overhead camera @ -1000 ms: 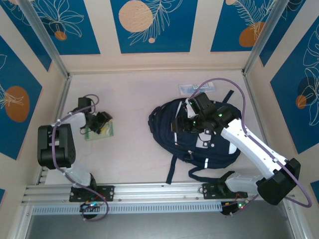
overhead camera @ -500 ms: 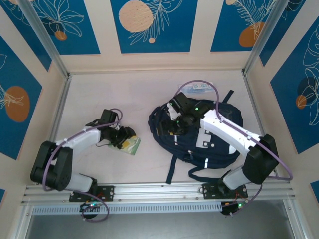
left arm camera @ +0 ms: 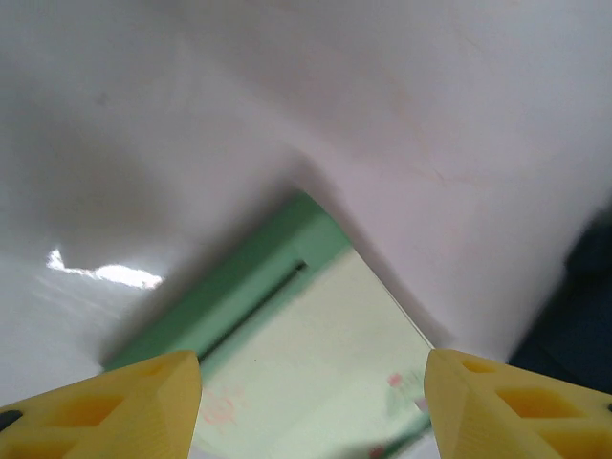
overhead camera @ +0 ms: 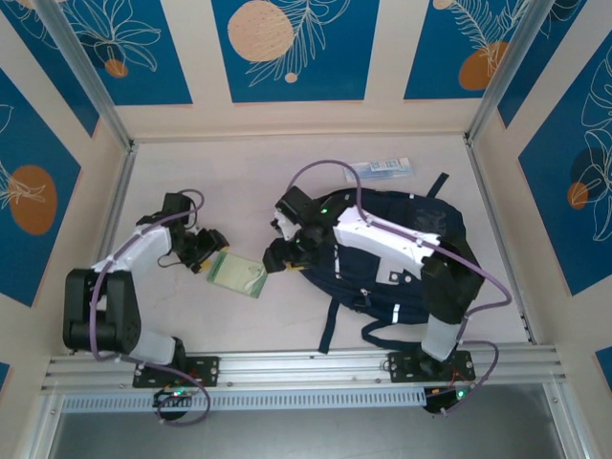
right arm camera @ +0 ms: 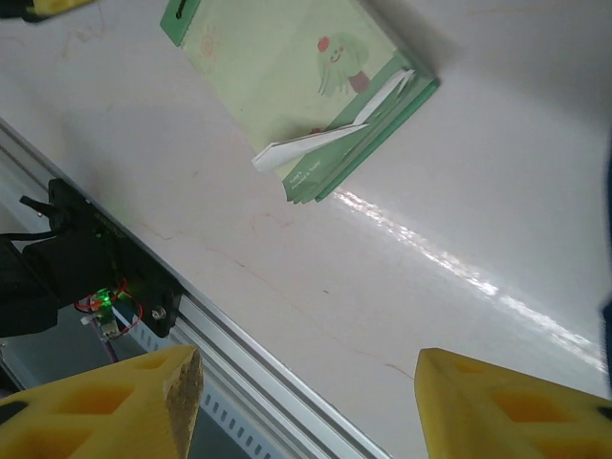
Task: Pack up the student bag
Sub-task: Rotate the personal item at the bottom-center of the table.
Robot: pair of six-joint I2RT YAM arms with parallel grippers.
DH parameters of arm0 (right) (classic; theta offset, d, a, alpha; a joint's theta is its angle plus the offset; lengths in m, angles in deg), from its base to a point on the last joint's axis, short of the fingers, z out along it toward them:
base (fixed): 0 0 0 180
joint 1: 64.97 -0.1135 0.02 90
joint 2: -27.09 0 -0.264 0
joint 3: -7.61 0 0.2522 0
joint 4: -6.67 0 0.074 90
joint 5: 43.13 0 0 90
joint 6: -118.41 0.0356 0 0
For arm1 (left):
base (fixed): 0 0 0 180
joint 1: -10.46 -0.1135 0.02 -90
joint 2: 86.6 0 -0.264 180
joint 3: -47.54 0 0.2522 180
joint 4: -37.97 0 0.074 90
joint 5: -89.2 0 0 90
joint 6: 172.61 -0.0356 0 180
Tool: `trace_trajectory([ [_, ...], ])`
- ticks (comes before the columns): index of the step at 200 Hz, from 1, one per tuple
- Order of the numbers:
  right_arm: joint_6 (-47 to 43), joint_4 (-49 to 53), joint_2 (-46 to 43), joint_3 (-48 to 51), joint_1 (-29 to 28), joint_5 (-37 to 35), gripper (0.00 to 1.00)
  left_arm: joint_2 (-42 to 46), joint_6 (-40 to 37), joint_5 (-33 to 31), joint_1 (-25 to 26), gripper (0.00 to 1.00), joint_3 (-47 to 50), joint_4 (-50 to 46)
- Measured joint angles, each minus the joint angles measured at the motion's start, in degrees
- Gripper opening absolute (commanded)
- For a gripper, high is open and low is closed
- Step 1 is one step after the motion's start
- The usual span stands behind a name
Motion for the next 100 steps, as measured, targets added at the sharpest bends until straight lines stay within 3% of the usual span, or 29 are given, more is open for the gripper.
trace_trajectory([
  [48, 2.2, 0.2, 8.9, -3.7, -1.3, 0.8, 0.54, -6.9, -2.8, -0.7, 0.0, 0.58, -1.0, 2.2],
  [100, 5.5, 2.0, 15.8, -6.6, -0.6, -0.3, 0.48, -6.4, -4.1, 0.3, 1.2, 0.56, 1.8, 3.7],
])
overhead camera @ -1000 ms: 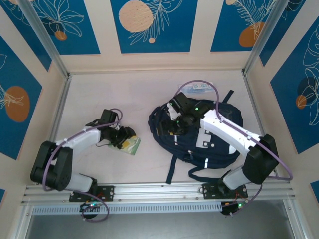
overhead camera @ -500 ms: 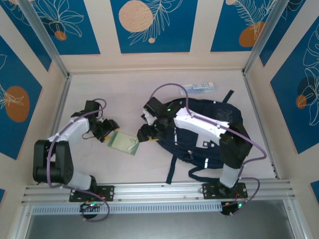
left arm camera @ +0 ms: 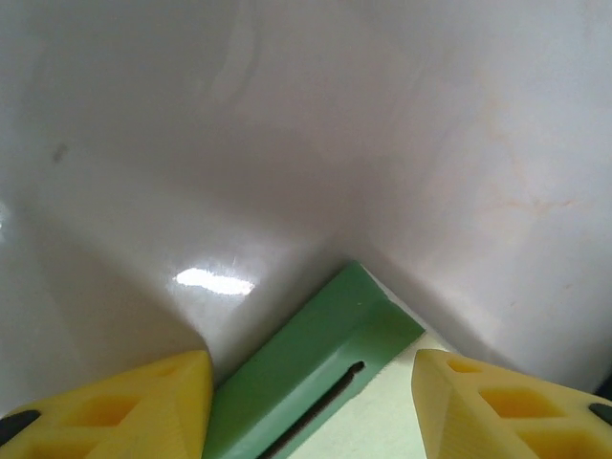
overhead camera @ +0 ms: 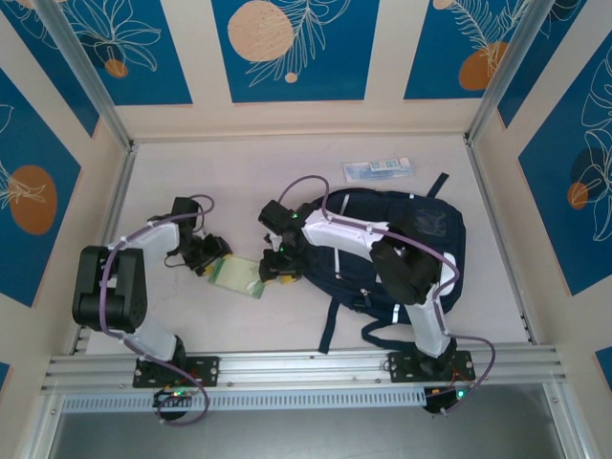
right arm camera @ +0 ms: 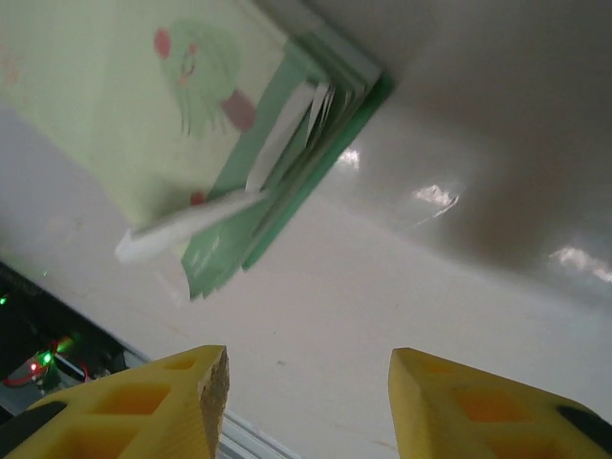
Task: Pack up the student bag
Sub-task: Rotate the personal item at the bottom-center of the table, then pick up the personal item from the bottom-center of the table.
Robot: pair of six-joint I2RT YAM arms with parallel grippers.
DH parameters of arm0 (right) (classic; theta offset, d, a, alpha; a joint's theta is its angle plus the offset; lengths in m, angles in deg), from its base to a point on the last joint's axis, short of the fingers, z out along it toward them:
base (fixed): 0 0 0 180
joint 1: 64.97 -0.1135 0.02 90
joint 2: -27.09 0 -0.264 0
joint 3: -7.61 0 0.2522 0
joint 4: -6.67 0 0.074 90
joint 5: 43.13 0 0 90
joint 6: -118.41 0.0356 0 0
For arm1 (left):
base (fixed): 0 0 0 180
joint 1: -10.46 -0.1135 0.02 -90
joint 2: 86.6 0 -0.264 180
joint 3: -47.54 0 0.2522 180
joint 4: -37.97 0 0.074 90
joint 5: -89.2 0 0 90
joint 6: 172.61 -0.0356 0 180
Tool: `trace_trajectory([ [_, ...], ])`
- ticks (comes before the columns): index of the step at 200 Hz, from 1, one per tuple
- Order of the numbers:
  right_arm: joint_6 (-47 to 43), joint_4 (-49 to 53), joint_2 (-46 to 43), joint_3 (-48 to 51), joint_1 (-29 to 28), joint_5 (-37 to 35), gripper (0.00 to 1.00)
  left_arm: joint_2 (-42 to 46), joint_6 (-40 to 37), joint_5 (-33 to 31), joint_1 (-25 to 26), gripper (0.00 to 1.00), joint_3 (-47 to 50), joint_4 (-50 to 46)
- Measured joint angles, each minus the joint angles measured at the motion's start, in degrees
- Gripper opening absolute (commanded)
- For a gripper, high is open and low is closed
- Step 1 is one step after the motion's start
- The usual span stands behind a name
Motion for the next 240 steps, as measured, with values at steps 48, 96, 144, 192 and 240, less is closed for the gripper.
trace_trajectory([
  [48, 1.1, 0.4, 1.4, -1.0, 1.0, -0.9, 0.50, 7.0, 1.3, 1.0, 3.3, 0.50, 7.2, 0.6],
  [96, 1.1, 1.0, 1.6, -1.0, 2.3, -1.1, 0.51, 12.8, 4.1, 3.2, 6.9, 0.53, 12.2, 0.2],
  [144, 1.0, 0.5, 5.3, -1.5, 2.9, -0.2, 0.46, 13.1, 4.7, 5.2, 7.0, 0.60, 14.1, 2.6],
  [192, 1.4, -0.4, 5.8, -1.6, 2.9, 2.2, 0.35, 12.5, 5.4, 7.0, 6.5, 0.59, 14.1, 3.2],
  [240, 1.6, -0.7, 5.8, -0.7, 4.3, 5.2, 0.28, 14.9, 7.1, 11.1, 6.8, 0.57, 15.7, 7.2],
])
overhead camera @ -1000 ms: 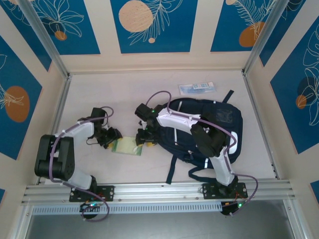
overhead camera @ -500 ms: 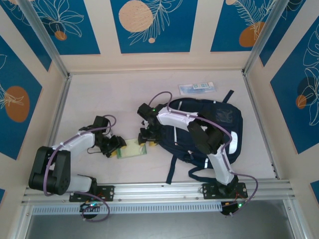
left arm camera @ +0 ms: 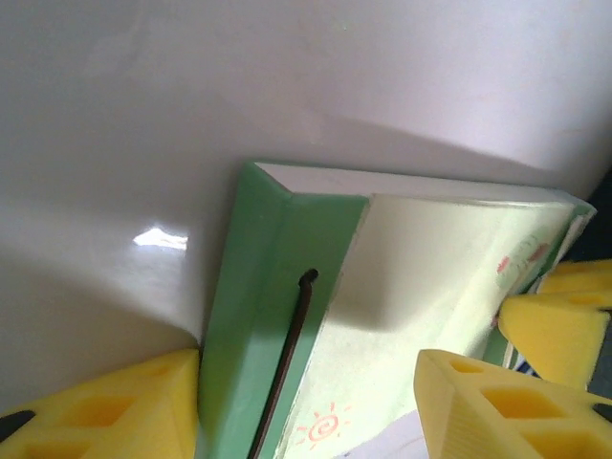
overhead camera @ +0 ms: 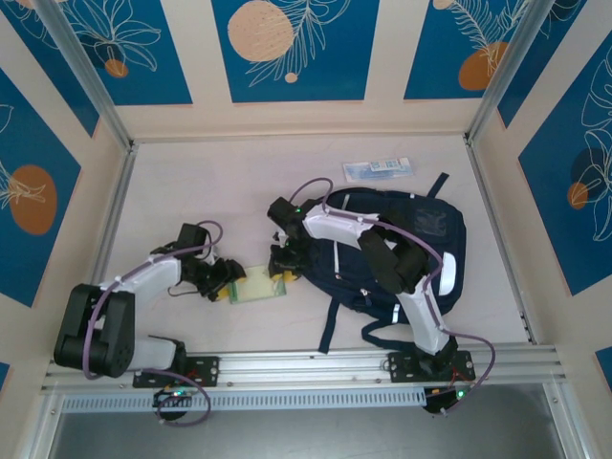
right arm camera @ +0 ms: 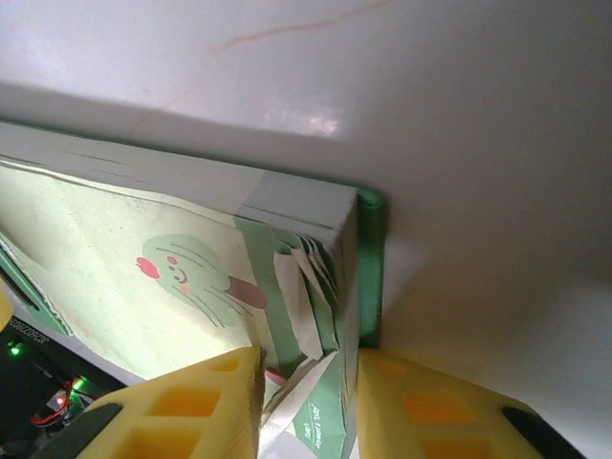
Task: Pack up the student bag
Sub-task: Pick up the personal item from the bottom-center of the table.
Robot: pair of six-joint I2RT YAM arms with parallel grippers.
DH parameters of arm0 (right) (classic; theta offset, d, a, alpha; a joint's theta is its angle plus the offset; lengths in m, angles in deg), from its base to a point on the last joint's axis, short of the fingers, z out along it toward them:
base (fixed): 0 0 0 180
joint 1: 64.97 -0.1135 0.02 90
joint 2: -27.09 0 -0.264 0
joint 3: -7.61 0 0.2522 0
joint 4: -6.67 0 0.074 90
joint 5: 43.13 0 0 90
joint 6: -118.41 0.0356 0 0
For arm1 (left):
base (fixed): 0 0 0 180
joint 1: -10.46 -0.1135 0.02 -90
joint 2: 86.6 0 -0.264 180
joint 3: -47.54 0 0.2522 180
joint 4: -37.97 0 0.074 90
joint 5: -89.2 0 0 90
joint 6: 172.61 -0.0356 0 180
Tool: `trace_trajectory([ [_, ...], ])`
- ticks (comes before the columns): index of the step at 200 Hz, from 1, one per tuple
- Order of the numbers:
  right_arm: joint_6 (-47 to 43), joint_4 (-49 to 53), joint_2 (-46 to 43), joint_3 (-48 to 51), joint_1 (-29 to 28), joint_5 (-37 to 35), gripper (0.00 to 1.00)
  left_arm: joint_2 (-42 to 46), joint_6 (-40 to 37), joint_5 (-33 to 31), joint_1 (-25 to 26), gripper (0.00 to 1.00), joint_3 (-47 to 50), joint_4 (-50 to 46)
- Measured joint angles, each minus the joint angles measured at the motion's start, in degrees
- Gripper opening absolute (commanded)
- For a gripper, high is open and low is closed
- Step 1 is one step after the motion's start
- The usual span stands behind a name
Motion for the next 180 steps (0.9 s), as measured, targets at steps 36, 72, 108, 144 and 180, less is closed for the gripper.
trace_trajectory([
  [36, -0.4, -0.2, -0.5, 1.1, 1.4, 1.0, 0.25, 5.8, 2.1, 2.3, 0.0, 0.55, 1.3, 1.9],
  [72, -0.6, -0.9, -0.9, 2.0, 2.6, 3.4, 0.23, 9.2, 5.0, 7.8, 0.5, 0.47, 2.8, 7.6],
  [108, -0.5, -1.5, -0.9, 2.2, 2.7, 6.1, 0.22, 10.1, 7.6, 13.3, 1.0, 0.38, 4.5, 13.1],
  [144, -0.6, -1.8, -0.9, 2.5, 2.8, 6.8, 0.22, 10.3, 7.6, 14.0, 1.0, 0.31, 4.9, 13.4],
  [180, -0.6, -2.1, -1.5, 3.1, 2.8, 5.8, 0.27, 8.7, 3.6, 11.7, 1.1, 0.10, 3.5, 8.1],
])
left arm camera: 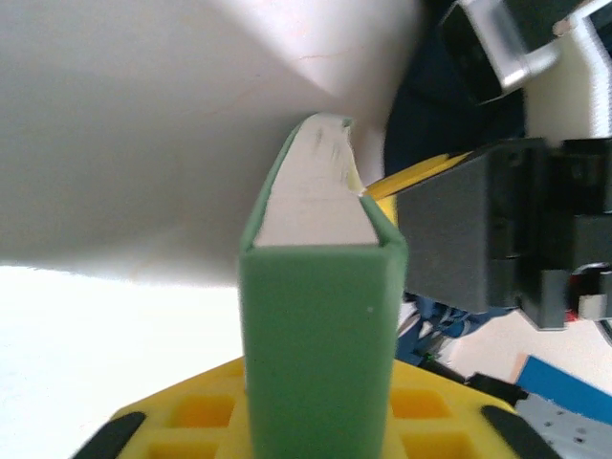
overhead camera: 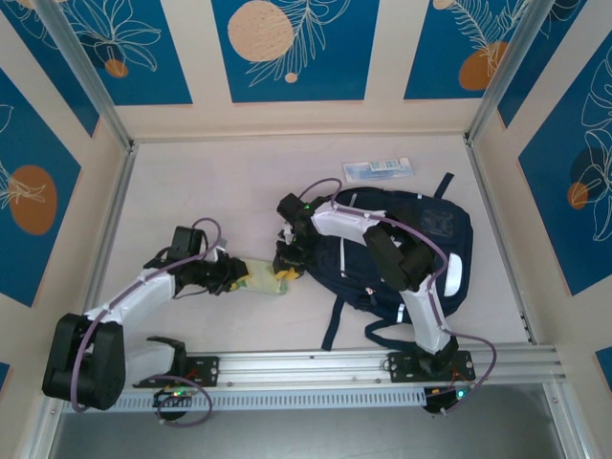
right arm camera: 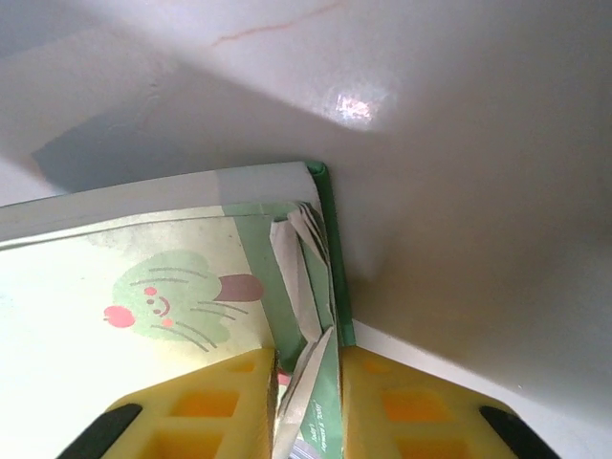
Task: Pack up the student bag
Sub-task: Pick up the personal item from the bottom-center of the table.
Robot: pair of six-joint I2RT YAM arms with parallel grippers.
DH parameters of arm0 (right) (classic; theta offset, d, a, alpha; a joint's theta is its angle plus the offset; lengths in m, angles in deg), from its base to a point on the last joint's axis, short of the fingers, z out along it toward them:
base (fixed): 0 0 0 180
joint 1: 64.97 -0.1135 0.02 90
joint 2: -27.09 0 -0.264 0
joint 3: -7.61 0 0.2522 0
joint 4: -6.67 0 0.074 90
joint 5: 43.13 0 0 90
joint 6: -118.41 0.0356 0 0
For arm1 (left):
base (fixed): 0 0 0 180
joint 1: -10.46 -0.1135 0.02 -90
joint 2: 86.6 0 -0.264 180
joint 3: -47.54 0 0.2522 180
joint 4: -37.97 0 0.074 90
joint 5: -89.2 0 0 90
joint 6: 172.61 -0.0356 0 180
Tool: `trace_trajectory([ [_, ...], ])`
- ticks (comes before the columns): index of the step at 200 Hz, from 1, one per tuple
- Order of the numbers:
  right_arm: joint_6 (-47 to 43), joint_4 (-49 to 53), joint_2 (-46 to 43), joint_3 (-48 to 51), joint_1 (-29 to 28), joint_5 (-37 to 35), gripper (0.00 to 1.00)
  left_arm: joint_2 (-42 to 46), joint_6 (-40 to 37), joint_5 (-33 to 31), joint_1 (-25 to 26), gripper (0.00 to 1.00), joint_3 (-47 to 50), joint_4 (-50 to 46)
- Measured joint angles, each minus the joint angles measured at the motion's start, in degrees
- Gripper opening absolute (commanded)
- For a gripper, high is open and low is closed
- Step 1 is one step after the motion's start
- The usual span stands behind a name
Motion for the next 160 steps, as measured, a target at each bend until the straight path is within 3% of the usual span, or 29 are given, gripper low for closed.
trace_trajectory([
  [23, 0.0, -1.0, -1.1, 1.5, 0.0, -0.7, 0.35, 0.2, -1.5, -0.8, 0.3, 0.00, -0.9, -1.7],
  [60, 0.2, -1.1, -6.3, 4.5, 0.0, -3.2, 0.49, 2.8, -2.2, -2.5, 0.6, 0.00, -4.6, -6.4],
  [99, -1.0, 1.4, -17.9, 4.6, 0.8, -6.3, 0.55, 7.6, -0.4, -5.2, 0.8, 0.00, -8.5, -9.2],
  [146, -2.9, 8.7, -30.9, 4.6, 1.5, -17.9, 0.66, 12.6, -0.5, -10.0, 1.9, 0.00, -17.2, -18.2],
  [157, -2.9, 10.4, -32.7, 4.6, 1.5, -21.7, 0.72, 13.3, -0.5, -10.8, 2.3, 0.00, -18.9, -19.7],
  [160, -2.8, 10.9, -33.2, 4.6, 1.5, -22.7, 0.79, 13.4, -0.5, -11.0, 2.4, 0.00, -19.4, -20.2],
])
